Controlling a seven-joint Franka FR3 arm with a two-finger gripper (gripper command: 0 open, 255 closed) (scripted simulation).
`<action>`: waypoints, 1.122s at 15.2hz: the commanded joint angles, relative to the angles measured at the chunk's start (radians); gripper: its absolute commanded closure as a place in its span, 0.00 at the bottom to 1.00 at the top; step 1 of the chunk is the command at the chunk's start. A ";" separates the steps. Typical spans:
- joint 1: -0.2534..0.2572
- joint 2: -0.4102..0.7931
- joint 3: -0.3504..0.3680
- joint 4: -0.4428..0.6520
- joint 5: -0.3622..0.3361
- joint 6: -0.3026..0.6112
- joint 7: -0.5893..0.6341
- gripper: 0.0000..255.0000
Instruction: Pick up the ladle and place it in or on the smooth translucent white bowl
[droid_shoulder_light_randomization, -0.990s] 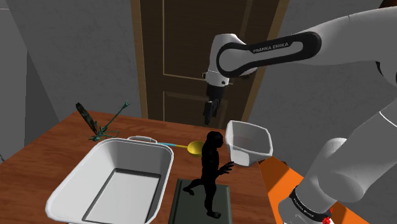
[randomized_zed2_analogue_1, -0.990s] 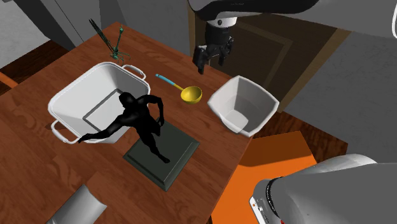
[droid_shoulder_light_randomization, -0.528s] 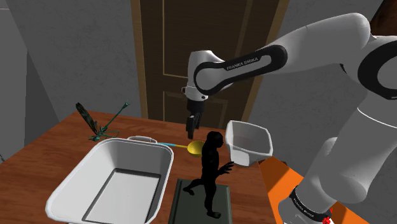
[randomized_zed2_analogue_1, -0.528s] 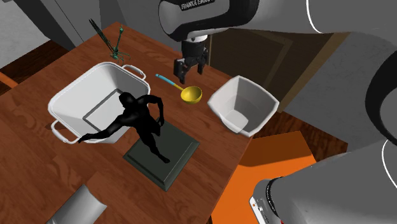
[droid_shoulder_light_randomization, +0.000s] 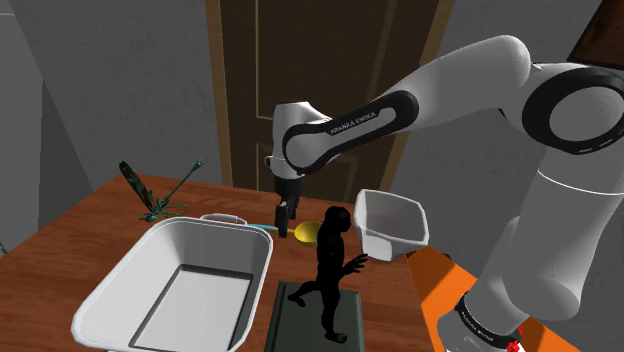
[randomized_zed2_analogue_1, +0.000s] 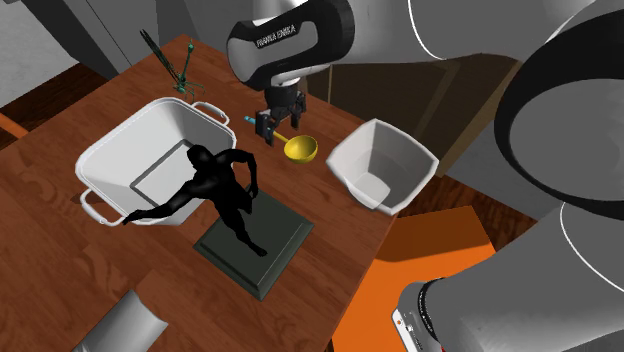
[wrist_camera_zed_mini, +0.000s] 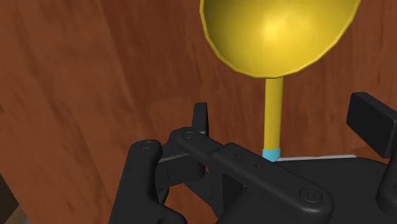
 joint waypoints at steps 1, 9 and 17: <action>0.002 0.007 0.001 -0.019 0.001 0.026 -0.001 0.00; 0.005 0.021 0.003 -0.037 0.000 0.059 0.000 0.00; 0.005 0.021 0.003 -0.036 0.000 0.058 0.000 1.00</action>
